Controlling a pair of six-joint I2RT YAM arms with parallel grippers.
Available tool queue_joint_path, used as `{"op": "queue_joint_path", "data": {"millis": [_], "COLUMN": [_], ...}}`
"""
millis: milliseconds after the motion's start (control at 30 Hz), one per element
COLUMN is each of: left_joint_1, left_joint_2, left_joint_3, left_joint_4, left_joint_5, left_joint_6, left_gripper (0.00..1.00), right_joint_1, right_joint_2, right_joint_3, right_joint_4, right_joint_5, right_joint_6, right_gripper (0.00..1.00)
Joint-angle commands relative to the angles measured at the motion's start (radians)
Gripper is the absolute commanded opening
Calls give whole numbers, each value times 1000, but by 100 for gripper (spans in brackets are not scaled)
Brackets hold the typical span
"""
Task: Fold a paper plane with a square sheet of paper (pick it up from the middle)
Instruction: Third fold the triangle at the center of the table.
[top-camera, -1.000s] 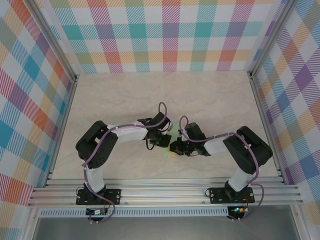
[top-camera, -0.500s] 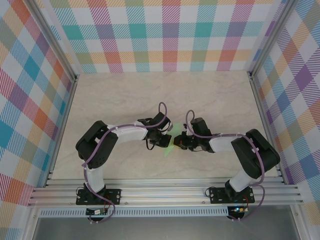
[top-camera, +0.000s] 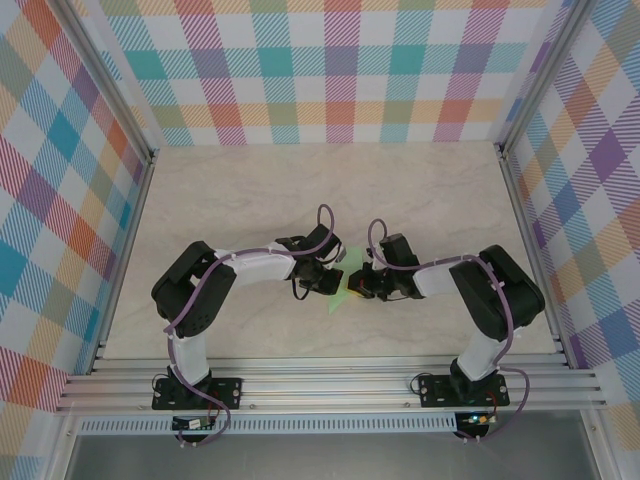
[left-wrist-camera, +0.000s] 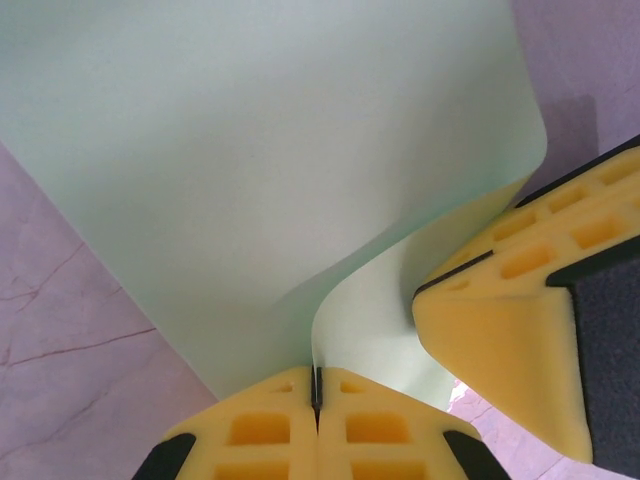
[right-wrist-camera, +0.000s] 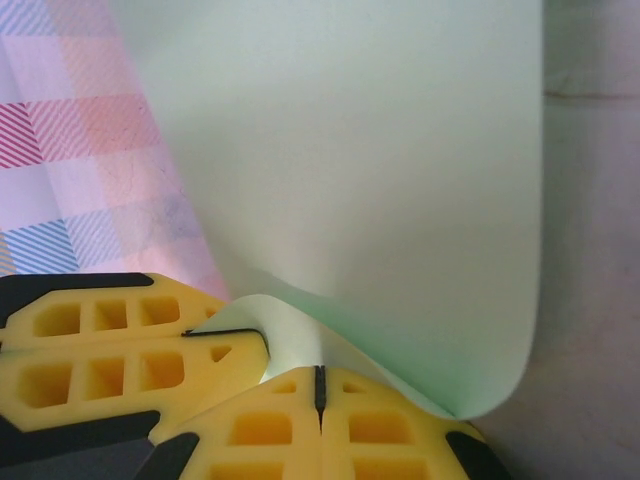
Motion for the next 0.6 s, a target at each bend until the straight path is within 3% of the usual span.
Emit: {"op": "queue_joint_path", "data": {"millis": [0, 233, 400, 567], "left_joint_1": [-1, 1, 0, 0], "left_joint_2": [60, 60, 62, 59], "left_joint_3": [-15, -10, -6, -9], "left_joint_4": [-46, -49, -50, -49], "left_joint_5": [-2, -3, -2, -3], "left_joint_6": [13, 14, 14, 13], "left_gripper": [0, 0, 0, 0], "right_joint_1": [-13, -60, -97, -103], "right_joint_2": [-6, -74, -30, 27], "right_joint_3": [2, 55, 82, 83], "right_joint_4": [-55, -130, -139, -168], "right_joint_5": [11, -26, -55, -5], "right_joint_6": [-27, -71, -103, -127], "right_gripper": [0, 0, 0, 0]}}
